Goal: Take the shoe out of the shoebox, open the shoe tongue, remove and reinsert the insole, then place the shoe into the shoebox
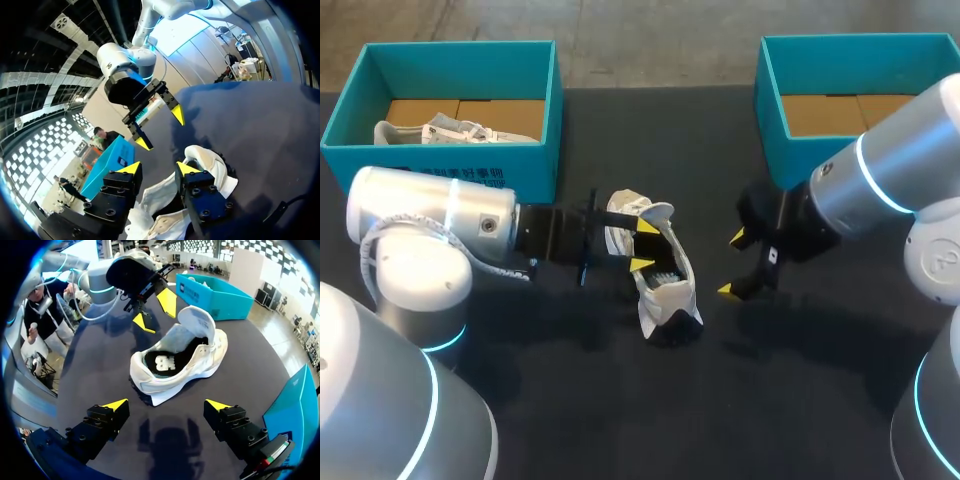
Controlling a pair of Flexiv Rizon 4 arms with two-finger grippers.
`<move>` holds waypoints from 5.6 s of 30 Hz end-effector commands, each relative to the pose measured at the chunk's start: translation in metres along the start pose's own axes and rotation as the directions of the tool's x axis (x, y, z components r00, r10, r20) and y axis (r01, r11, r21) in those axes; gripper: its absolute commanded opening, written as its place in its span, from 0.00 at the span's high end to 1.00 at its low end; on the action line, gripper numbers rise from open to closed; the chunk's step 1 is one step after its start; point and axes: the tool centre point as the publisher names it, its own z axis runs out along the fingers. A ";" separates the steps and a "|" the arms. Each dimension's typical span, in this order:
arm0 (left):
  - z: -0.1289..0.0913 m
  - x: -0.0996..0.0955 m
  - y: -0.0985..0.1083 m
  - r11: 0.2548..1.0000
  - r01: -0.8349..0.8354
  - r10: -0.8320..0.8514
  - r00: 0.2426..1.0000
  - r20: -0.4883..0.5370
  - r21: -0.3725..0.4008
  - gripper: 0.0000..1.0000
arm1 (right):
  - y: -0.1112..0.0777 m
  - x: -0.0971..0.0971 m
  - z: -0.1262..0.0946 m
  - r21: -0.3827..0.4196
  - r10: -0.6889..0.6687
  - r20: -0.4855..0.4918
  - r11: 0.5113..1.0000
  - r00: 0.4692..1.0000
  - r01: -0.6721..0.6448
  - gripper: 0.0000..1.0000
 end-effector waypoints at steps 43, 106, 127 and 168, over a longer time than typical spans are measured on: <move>-0.016 0.028 -0.019 0.979 -0.182 0.197 0.770 -0.607 0.087 1.00 | -0.001 0.005 -0.006 -0.025 0.002 0.022 1.000 1.000 -0.002 0.00; 0.001 0.021 0.001 0.923 -0.369 0.268 0.419 -0.867 0.107 1.00 | 0.001 -0.026 -0.172 0.166 -0.033 0.070 0.986 0.997 0.021 0.00; 0.013 0.024 0.029 0.882 -0.471 0.206 0.455 -0.866 -0.038 1.00 | 0.005 -0.028 -0.192 0.192 -0.046 0.103 0.981 0.994 0.026 0.00; 0.055 0.050 0.048 0.850 -0.522 0.204 0.454 -0.867 -0.073 1.00 | 0.005 -0.028 -0.192 0.192 -0.046 0.103 0.981 0.994 0.026 0.00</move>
